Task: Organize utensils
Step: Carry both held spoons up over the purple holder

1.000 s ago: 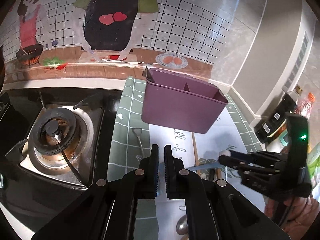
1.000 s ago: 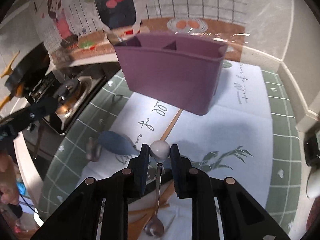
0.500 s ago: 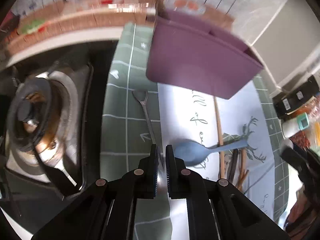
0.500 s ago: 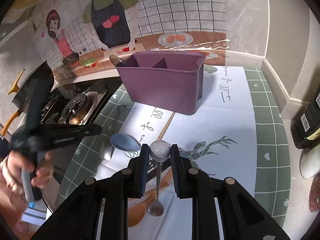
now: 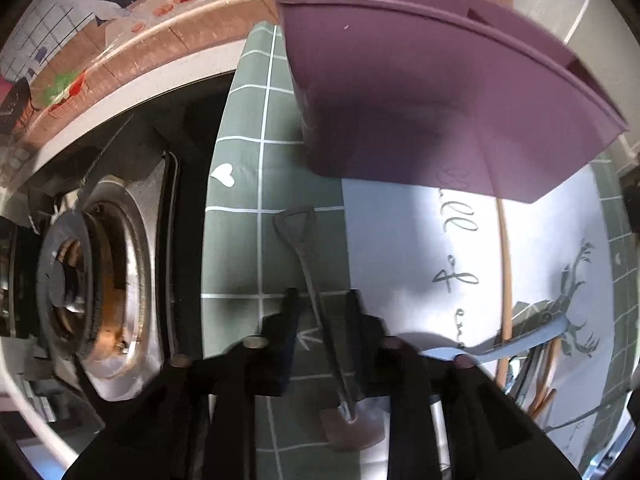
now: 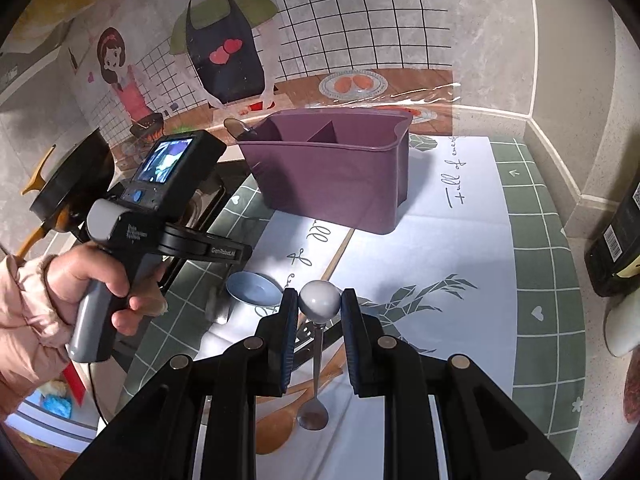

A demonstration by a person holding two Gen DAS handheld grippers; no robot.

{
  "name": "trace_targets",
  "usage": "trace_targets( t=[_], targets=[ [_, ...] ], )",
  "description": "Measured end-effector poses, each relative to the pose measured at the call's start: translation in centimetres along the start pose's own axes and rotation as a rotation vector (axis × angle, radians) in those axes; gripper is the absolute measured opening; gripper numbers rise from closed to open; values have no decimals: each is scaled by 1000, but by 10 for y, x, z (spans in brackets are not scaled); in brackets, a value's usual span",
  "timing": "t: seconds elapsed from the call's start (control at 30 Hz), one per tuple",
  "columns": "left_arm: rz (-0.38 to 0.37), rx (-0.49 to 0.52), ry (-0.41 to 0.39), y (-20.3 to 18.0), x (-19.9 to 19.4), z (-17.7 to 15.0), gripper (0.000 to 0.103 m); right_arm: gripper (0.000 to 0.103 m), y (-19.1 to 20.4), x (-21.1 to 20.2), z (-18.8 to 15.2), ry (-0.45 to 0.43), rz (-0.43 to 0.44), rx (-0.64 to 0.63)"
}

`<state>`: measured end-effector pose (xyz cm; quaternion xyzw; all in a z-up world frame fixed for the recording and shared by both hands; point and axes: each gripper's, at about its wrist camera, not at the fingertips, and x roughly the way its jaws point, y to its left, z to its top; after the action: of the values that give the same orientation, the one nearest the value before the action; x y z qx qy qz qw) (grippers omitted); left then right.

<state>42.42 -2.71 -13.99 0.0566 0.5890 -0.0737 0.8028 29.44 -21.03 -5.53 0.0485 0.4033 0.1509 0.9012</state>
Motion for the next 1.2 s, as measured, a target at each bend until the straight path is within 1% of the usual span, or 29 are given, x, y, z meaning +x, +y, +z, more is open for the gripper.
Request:
trace_targets(
  t=[0.07,0.1,0.2,0.37,0.5,0.6,0.67,0.73,0.77,0.8,0.83,0.9,0.93,1.03,1.07,1.1,1.13,1.17,1.2],
  targets=[
    [-86,-32,-55,6,-7,-14,6,20,2,-2,0,-10,-7,-3],
    [-114,-41,-97,8,-13,-24,6,20,3,-5,0,-19,-10,-6],
    [-147,-43,-245,13,-40,-58,6,20,6,-12,0,-33,-15,-15],
    [-206,-77,-413,22,-83,-96,5,20,11,-21,-5,-37,-31,-15],
    [-220,-75,-534,28,-117,-97,5,20,18,-29,-7,-48,-37,-23],
    [-246,-60,-609,28,-144,-91,5,20,25,-39,-3,-81,-35,-30],
    [-275,-44,-666,26,-169,-80,5,20,28,-49,4,-115,-31,-33],
    [-286,-51,-698,29,-184,-67,5,20,29,-60,18,-148,-9,-34],
    [-284,-63,-698,32,-187,-61,5,20,30,-67,26,-171,-7,-41],
    [-286,-64,-677,35,-187,-55,5,20,30,-72,32,-187,-15,-49],
    [-290,-63,-631,38,-183,-46,5,20,31,-76,37,-201,-29,-59],
    [-272,-78,-548,42,-167,-38,7,20,29,-78,45,-200,-38,-66],
    [-258,-87,-476,46,-152,-33,7,20,26,-77,47,-189,-39,-62],
    [-256,-138,-350,53,-117,-37,8,20,19,-70,47,-153,-54,-58],
    [-252,-142,-330,53,-108,-41,9,20,16,-68,45,-144,-54,-54],
    [-250,-139,-319,52,-98,-48,13,20,12,-65,42,-134,-52,-46],
    [-255,-127,-318,49,-89,-57,24,20,8,-62,40,-125,-51,-33],
    [-261,-114,-323,46,-82,-66,32,20,6,-60,38,-119,-50,-23],
    [-270,-96,-332,43,-73,-77,47,20,4,-58,35,-114,-49,-16]
  ],
)
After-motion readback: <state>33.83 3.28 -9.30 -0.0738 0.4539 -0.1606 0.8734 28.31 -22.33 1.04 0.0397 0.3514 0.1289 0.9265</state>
